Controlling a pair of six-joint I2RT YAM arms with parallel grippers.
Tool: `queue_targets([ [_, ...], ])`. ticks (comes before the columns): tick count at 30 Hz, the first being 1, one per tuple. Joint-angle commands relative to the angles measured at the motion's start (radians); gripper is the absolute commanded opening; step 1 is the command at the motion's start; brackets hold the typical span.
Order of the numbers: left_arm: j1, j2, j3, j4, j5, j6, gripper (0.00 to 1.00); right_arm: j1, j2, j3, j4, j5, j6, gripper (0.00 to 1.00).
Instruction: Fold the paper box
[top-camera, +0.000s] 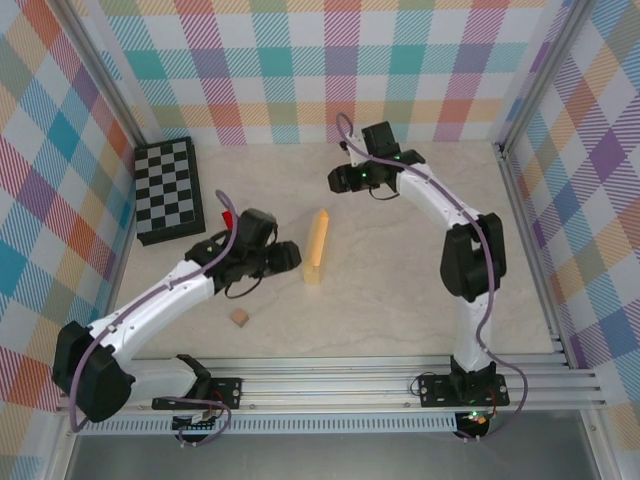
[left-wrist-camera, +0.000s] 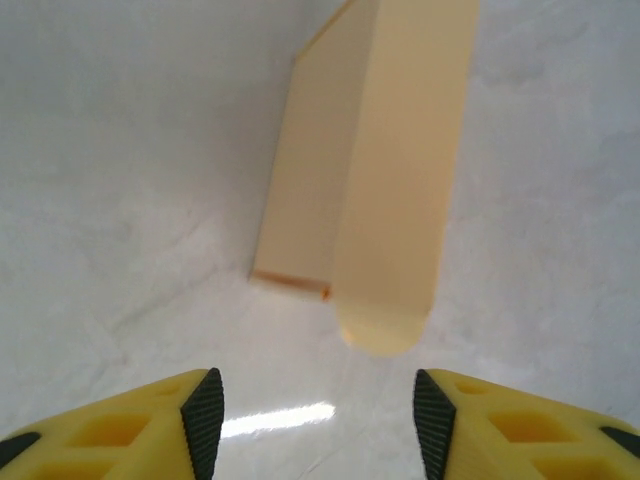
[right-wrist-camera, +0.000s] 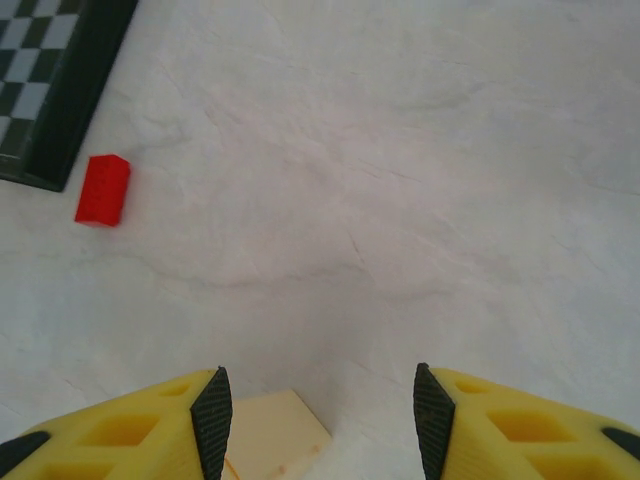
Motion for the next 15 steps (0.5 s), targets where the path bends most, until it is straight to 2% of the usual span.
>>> queue_targets([
  [1, -0.045, -0.060, -0.128, 0.120, 0.016, -0.153, 0.39, 0.003, 0.063, 0.077, -0.087, -0.171, 0.137, 0.54],
  [2, -0.065, -0.062, -0.152, 0.151, 0.001, -0.159, 0.35, 0.003, 0.075, 0.081, -0.075, -0.194, 0.165, 0.54],
  [7, -0.087, 0.000, -0.185, 0.204, -0.064, -0.131, 0.34, 0.003, 0.106, 0.063, -0.043, -0.294, 0.261, 0.54],
  [15, -0.075, 0.227, -0.130, 0.240, -0.091, -0.187, 0.34, 0.003, 0.031, -0.107, 0.040, -0.369, 0.314, 0.53],
])
